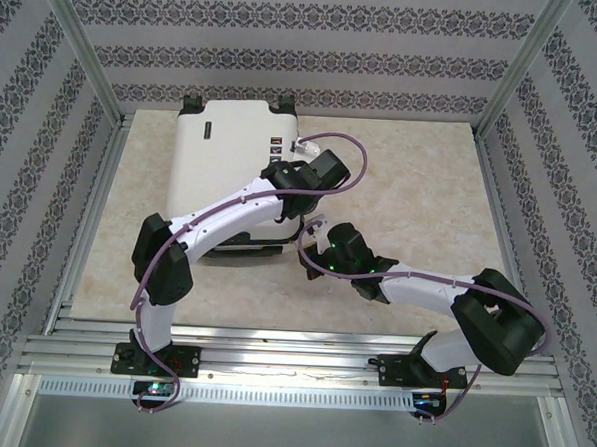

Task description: Pack the luggage

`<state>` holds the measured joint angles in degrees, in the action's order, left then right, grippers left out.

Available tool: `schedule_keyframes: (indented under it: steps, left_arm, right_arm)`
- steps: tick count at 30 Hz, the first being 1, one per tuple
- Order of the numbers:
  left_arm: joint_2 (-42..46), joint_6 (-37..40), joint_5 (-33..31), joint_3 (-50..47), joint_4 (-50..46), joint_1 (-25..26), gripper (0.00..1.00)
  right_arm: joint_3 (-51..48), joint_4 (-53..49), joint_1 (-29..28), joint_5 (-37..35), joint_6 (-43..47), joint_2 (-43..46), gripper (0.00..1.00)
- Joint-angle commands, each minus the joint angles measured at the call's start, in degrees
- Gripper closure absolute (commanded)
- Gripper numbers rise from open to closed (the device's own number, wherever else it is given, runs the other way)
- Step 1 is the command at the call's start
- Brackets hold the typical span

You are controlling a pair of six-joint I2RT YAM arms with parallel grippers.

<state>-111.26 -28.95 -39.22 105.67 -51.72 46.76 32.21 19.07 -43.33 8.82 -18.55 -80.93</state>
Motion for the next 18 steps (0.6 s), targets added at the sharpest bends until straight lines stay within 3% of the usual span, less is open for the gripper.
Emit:
schedule_keyframes:
  steps: [1,3,5,8,13,15,18]
  left_arm:
    - [-1.7,-1.0,4.0,-5.5,-11.3,-1.8,0.37]
    - [-1.7,-1.1,4.5,-6.8,-10.7,-2.2,0.37]
    - [-1.4,-1.1,5.0,-8.0,-10.2,-2.5,0.38]
    - [-1.0,-0.6,5.8,-9.4,-8.9,-2.8,0.39]
    - [-0.3,0.2,5.9,-10.3,-8.2,-2.9,0.4]
    - [0.6,1.6,6.6,-11.9,-6.9,-3.2,0.4]
    - [3.3,3.1,8.5,-16.6,-4.0,-4.5,0.42]
  right_arm:
    - [2.8,-0.1,5.7,-15.1,-8.6,1.3,1.0]
    - [2.7,-1.3,6.3,-16.8,-11.3,2.3,1.0]
    - [1.6,1.3,7.0,-14.0,-11.1,3.2,1.0]
    - [0.0,6.7,7.0,-4.3,-2.8,4.0,1.0]
    - [1.0,2.0,8.5,-2.6,5.3,3.8,1.0]
    - [1.1,1.2,8.9,-2.4,7.5,3.9,0.79]
    - [2.5,-1.0,9.8,-1.0,10.4,3.2,0.62]
